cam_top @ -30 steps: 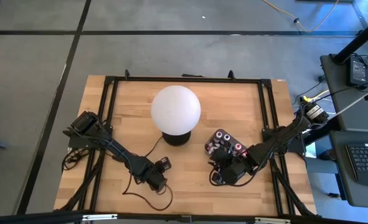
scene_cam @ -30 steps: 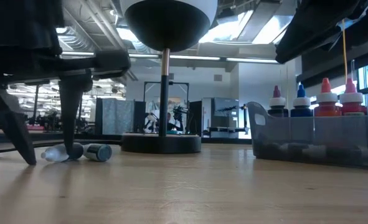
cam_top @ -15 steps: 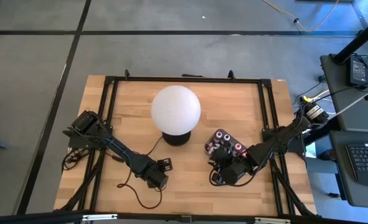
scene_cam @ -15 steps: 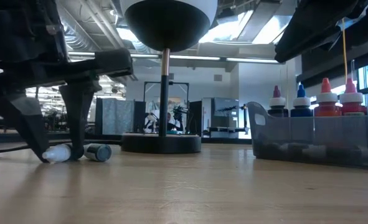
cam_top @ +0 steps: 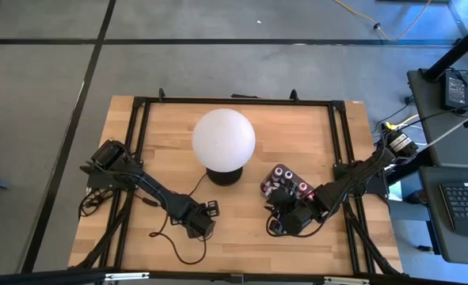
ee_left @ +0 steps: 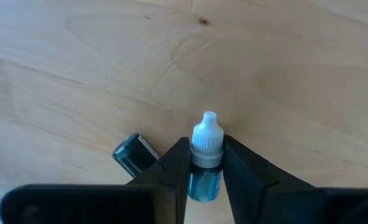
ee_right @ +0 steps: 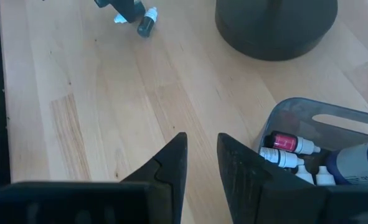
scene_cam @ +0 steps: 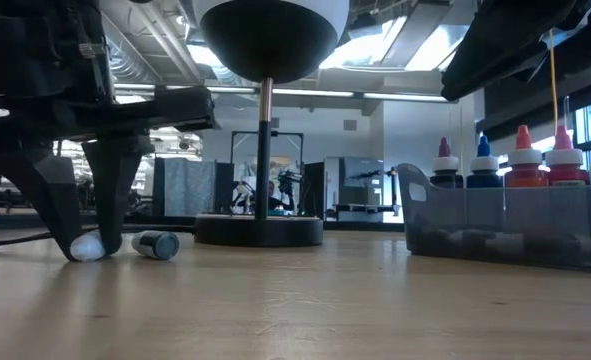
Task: Pick & Place food coloring
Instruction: Put the small blue food coloring bottle into the black container
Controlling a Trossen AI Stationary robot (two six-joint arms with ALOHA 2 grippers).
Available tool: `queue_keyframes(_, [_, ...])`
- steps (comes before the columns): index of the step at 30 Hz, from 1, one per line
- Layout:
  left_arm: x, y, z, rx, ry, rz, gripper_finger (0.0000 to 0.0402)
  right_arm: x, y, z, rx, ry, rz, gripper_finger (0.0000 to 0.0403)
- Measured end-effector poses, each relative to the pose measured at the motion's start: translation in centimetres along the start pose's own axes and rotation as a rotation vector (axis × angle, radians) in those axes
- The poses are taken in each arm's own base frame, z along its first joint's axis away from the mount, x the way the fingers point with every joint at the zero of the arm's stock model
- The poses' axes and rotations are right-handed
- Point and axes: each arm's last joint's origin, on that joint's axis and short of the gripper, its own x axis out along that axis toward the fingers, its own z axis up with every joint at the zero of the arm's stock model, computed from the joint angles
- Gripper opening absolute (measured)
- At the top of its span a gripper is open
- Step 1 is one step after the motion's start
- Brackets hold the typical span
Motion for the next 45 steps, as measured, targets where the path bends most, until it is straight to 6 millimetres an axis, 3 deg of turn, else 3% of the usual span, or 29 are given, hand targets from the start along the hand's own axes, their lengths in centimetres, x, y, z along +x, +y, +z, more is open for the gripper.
queue_keyframes(12, [-0.2,-0.4,0.7,-0.330,0.026,0.075,0.0077,-0.7,1.2,-0.5,-0.115,-0.031,0.067,0.0092])
queue_keyframes(17, [-1.4,1.4,2.3,-0.596,-0.073,0.252,0.0069,-1.0,2.1,-0.1,-0.193,-0.095,0.134,0.0092])
queue_keyframes(22, [-2.6,4.1,3.5,-0.896,-0.335,0.375,0.0076,-1.0,2.4,0.0,-0.226,-0.103,0.178,0.0092])
queue_keyframes(26, [-3.6,6.3,4.1,-1.030,-0.589,0.426,0.0073,-1.4,2.8,-0.1,-0.243,-0.053,0.250,0.0092])
queue_keyframes(33, [-4.9,9.7,2.7,-1.141,-0.935,0.593,0.0076,-6.6,3.7,-0.1,-0.318,-0.139,0.264,0.0092])
queue_keyframes(38, [-3.6,11.6,1.4,-1.118,-1.080,0.695,0.0076,-9.3,4.2,-1.6,-0.350,-0.252,0.223,0.0092])
queue_keyframes(45, [-1.4,13.7,-0.3,-1.099,-1.246,0.782,0.0077,-9.1,4.8,-3.1,-0.269,-0.224,0.217,0.0092])
